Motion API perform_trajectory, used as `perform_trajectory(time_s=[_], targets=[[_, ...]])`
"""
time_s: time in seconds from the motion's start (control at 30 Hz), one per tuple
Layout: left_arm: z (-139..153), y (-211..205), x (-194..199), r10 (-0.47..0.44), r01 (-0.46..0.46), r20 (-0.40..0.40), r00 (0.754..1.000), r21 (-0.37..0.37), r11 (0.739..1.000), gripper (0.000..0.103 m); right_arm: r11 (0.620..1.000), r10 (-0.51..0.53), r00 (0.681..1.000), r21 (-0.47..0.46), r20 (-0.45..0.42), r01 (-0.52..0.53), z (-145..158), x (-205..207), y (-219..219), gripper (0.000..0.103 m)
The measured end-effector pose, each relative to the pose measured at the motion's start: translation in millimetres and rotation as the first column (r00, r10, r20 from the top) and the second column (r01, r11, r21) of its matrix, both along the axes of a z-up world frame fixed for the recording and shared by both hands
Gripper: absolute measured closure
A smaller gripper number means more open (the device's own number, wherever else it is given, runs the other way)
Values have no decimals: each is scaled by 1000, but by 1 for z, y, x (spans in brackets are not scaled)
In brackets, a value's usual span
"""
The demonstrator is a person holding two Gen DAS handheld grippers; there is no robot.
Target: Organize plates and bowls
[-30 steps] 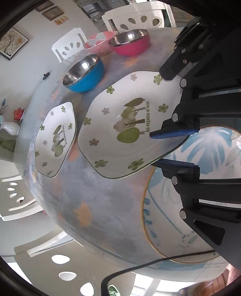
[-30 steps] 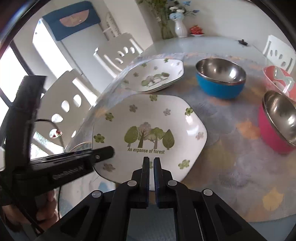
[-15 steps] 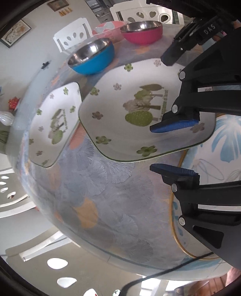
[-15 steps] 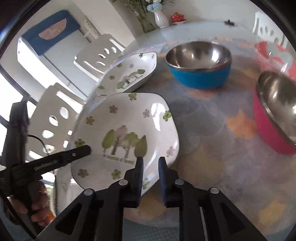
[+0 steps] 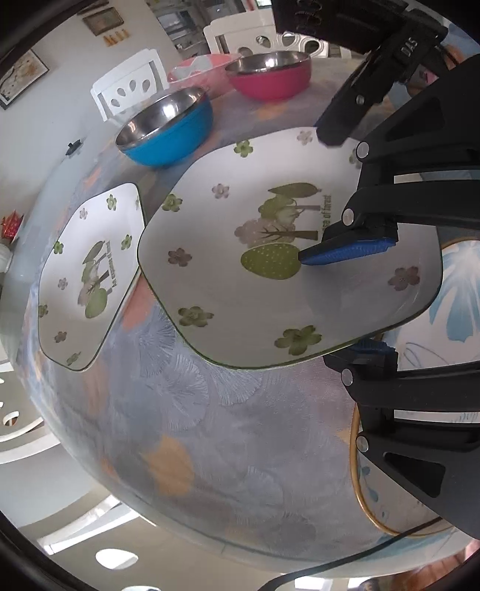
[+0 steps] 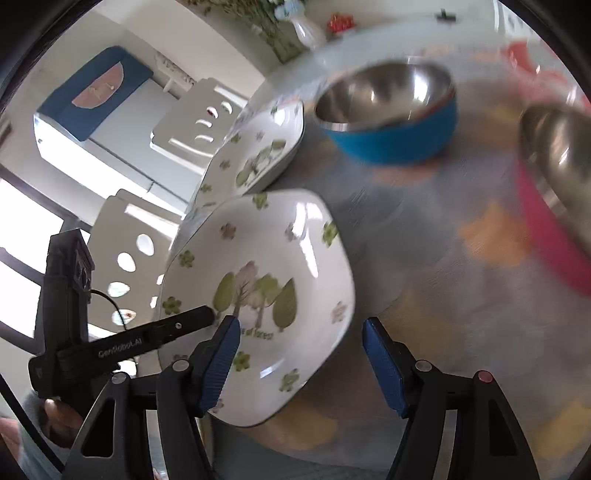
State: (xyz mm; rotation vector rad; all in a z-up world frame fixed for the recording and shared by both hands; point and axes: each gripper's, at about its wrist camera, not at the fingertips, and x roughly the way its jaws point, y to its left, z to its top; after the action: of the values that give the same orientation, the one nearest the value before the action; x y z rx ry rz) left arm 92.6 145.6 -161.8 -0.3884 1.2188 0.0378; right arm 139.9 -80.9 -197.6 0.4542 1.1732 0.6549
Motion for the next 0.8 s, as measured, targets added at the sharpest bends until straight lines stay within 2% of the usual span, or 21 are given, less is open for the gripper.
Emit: perform_trajectory(time_s=[0.07,0.1,0.13,0.33,0.43,0.47,0.53,0.63,0.7,0.8], targets=[[-2,0,-1,12,-12,6,1000,-16,1000,71,999,16,1000,41,-17,-15,-11,2,4,36],[-1,0,-1,16,-16,7,1000,-17,1000,71,998,13,1000,56,10,-14,-12,2,5,36],[-1,0,-1,18,-17,2,1000,-20,1000,71,998,18,999,53,49,-21,-12,1,8,36],[-1,0,-5,36,-36,24,999,-5,999,69,1000,18,989,11,146,-19,-11,2,24,36],[1,0,-7,51,-52,41,998,14,999,68,997,-10,976,-67,218,25,-10,-5,29,52],[1,-1,-8,56,-57,51,997,25,998,67,994,-7,969,-103,246,34,-10,-8,31,58],[3,-3,-11,72,-78,92,993,57,995,67,985,14,955,-170,298,39,-9,-13,35,66],[4,-6,-19,92,-102,129,987,72,992,67,983,55,951,-182,305,2,-6,-14,38,70],[8,-14,-24,59,-78,145,988,126,989,67,983,49,956,-185,289,6,-5,-13,37,70],[14,-24,-33,-17,-6,153,988,150,989,67,980,33,953,-196,300,28,-2,-20,31,71]])
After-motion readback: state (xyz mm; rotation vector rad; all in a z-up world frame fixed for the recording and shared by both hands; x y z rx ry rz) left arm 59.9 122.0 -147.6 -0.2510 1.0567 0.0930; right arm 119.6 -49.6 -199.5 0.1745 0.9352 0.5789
